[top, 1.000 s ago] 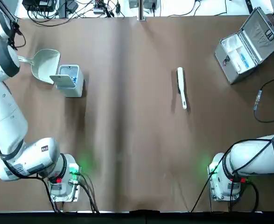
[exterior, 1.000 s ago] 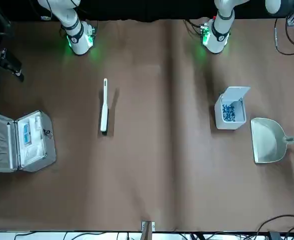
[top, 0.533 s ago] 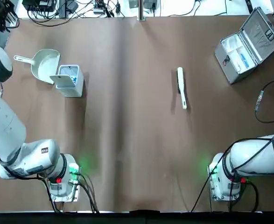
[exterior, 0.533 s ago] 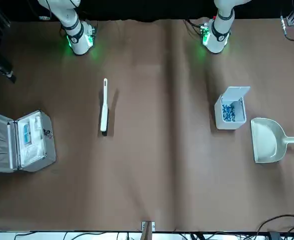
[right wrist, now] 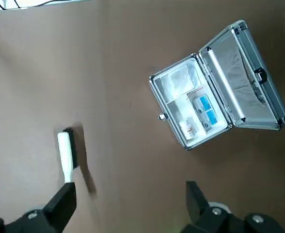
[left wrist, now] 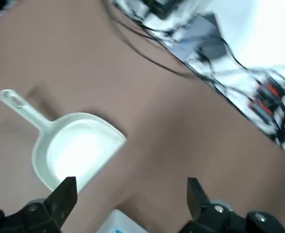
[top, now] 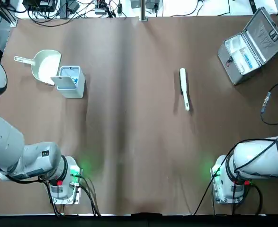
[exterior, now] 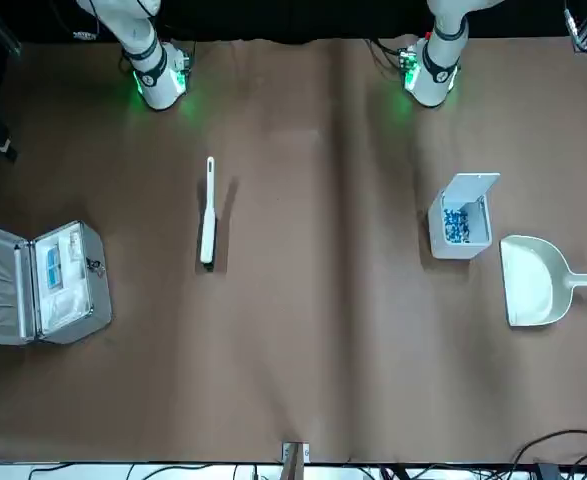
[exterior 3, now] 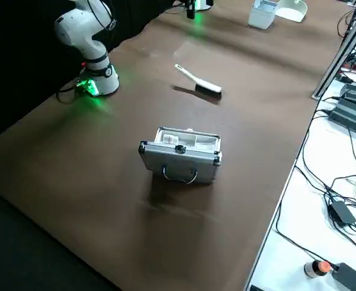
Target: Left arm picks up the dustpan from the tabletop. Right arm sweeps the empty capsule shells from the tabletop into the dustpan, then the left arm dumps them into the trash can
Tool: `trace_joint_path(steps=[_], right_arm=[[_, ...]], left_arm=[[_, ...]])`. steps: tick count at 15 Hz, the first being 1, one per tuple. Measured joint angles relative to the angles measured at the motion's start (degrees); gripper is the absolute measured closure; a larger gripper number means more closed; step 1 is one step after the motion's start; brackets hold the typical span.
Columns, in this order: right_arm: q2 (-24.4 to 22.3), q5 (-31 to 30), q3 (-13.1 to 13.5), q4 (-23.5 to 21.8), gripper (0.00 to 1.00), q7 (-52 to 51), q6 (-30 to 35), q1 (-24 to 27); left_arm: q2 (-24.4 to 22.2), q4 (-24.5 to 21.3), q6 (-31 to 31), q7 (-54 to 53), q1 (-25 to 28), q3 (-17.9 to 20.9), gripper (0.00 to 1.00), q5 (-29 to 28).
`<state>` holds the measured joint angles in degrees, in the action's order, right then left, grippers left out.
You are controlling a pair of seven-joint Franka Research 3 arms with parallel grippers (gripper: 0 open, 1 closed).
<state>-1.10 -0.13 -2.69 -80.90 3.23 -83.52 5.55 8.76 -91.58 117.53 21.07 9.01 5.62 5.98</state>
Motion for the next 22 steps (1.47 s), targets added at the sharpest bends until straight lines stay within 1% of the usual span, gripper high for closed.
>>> trace_joint_path(steps=[4,6,10,15,18,22], right_arm=[[0.1,0.0,0.0,-0.1,0.0,0.0,1.5,0.5],[0.5,0.0,0.0,-0.5,0.0,0.0,1.5,0.7],[1.7,0.0,-0.1,-1.4,0.0,0.0,1.6,1.0],[2.7,0.0,-0.2,-2.7,0.0,0.0,1.6,1.0],[2.7,0.0,-0.3,-2.7,0.0,0.0,0.2,1.0],[2.6,0.0,-0.9,-2.6,0.0,0.0,-3.4,0.7]], left_arm=[[-1.5,-0.1,-3.7,-3.2,-6.8,-2.8,0.0,-2.2],[-1.7,-0.1,-6.0,-6.3,-8.6,-4.5,0.0,-4.2],[-3.3,-0.1,-9.4,-13.8,-8.7,-7.7,0.0,-5.9],[-6.5,-0.1,-14.8,-23.5,-8.5,-8.5,0.0,-6.0],[-6.8,-0.2,-18.3,-24.9,-8.4,-9.7,0.0,-6.0],[-6.8,-0.2,-20.2,-24.5,-8.3,-9.7,0.0,-6.0]])
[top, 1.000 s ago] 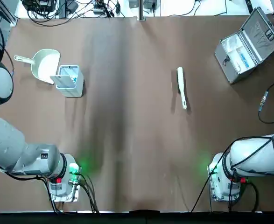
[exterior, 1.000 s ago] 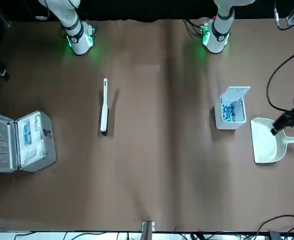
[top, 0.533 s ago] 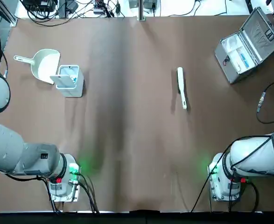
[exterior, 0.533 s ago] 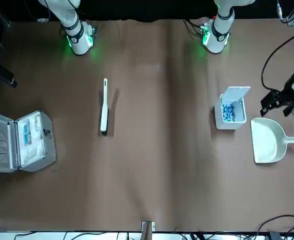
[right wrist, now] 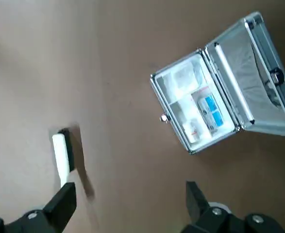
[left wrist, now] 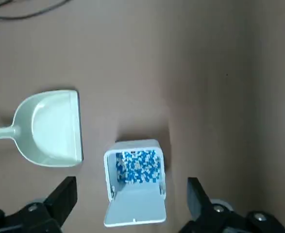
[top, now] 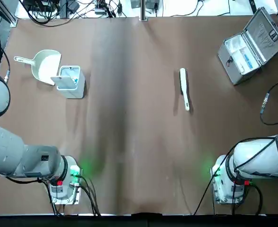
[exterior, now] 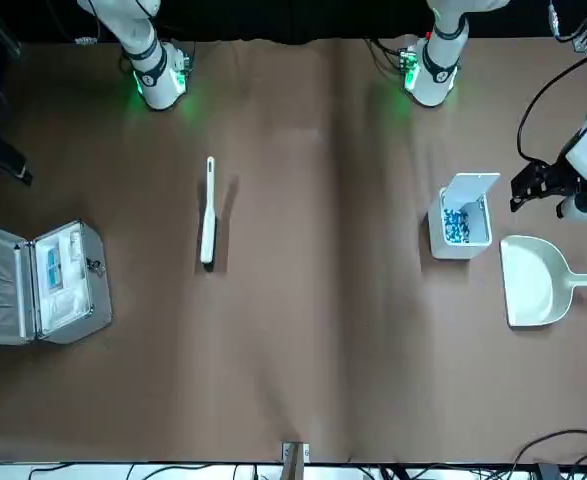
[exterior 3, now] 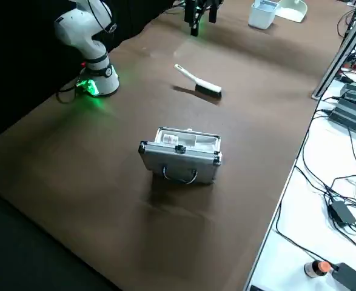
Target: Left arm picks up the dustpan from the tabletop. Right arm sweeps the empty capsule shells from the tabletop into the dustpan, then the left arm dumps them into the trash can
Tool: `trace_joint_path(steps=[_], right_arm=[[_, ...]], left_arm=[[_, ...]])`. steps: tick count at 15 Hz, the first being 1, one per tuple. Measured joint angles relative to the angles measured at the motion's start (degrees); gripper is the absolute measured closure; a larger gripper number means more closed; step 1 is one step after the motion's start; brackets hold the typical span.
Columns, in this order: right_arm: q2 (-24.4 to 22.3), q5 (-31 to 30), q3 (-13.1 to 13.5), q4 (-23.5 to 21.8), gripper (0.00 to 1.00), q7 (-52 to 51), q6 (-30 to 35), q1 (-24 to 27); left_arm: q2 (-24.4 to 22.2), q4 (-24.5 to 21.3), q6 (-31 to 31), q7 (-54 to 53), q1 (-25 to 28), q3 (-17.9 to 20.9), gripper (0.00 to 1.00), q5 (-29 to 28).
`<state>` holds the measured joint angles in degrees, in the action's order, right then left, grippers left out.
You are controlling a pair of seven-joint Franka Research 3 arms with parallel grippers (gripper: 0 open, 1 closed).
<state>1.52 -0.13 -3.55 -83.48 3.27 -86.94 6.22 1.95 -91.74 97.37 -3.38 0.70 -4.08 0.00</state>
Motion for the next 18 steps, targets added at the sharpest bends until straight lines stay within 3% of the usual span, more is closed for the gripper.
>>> trace_joint_path(steps=[18], right_arm=[[-2.1,-0.1,-0.3,0.2,0.0,0.6,0.3,-0.7]], left_arm=[[0.0,0.2,-1.0,0.7,1.0,0.3,0.0,0.0]])
